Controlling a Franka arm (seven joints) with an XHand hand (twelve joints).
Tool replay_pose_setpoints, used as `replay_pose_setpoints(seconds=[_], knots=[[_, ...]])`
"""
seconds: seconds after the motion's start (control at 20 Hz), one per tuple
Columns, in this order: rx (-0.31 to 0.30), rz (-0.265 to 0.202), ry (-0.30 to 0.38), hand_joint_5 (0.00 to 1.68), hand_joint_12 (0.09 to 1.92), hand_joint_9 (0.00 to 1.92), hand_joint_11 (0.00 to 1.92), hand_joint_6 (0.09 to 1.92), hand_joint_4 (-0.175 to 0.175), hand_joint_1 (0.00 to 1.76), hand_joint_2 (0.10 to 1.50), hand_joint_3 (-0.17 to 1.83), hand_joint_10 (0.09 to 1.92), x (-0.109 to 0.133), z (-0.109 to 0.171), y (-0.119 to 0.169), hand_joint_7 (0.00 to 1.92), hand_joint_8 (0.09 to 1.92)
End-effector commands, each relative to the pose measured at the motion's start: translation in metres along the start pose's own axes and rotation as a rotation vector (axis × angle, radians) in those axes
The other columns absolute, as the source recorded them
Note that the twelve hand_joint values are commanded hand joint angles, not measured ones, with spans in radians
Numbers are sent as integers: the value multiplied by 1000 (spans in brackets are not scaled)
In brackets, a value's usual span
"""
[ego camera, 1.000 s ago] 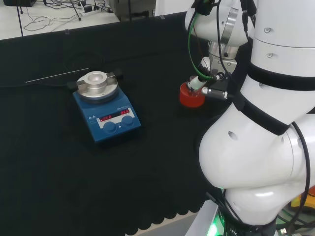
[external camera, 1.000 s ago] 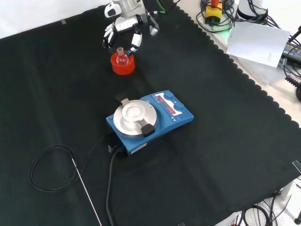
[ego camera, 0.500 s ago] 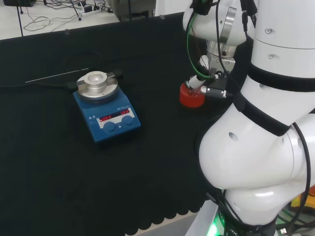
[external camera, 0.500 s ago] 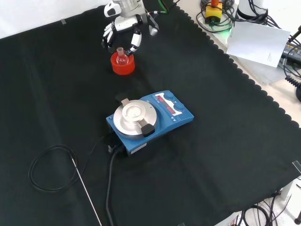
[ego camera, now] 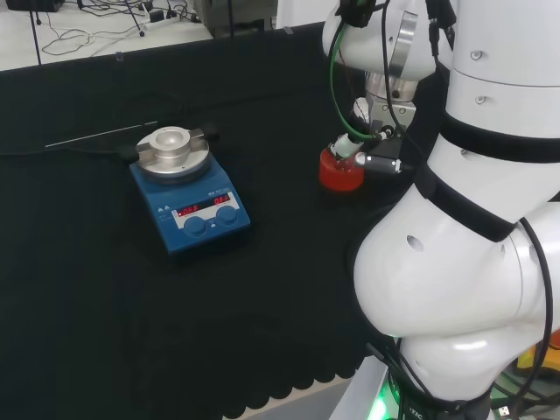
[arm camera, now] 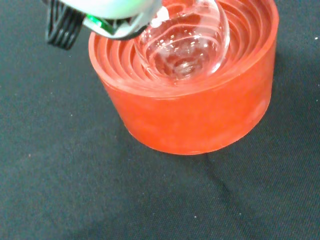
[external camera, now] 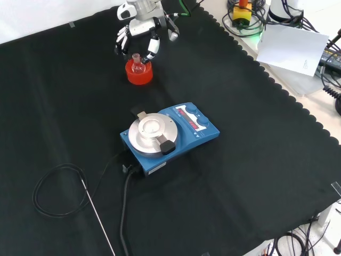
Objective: Pick up the round-bottom flask.
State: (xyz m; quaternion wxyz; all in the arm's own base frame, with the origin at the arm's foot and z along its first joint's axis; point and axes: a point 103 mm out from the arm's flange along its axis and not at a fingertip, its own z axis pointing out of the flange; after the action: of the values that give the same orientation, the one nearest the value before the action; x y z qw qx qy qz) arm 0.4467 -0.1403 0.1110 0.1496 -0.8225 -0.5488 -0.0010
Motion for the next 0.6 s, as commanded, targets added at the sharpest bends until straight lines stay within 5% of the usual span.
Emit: replay_pose_setpoints(seconds=[0.05, 0.15, 0.25, 0.35, 0.6], knots=[[-9, 3, -9, 895, 1354, 577, 311, 720, -85, 966, 666, 654, 630, -1, 0, 1, 399, 683], [-27, 0, -13, 952, 1352, 589, 325, 725, -93, 973, 671, 654, 629, 0, -1, 1, 409, 686], [-46, -5, -20, 1047, 1341, 612, 362, 815, 73, 1031, 811, 454, 626, 2, -2, 0, 428, 692], [-71, -13, -25, 1096, 1324, 647, 410, 828, 147, 1057, 878, 341, 615, 4, -3, -1, 459, 691], [-61, -14, -6, 1137, 1275, 753, 523, 869, 99, 1099, 773, 550, 544, 8, -10, -4, 556, 651]])
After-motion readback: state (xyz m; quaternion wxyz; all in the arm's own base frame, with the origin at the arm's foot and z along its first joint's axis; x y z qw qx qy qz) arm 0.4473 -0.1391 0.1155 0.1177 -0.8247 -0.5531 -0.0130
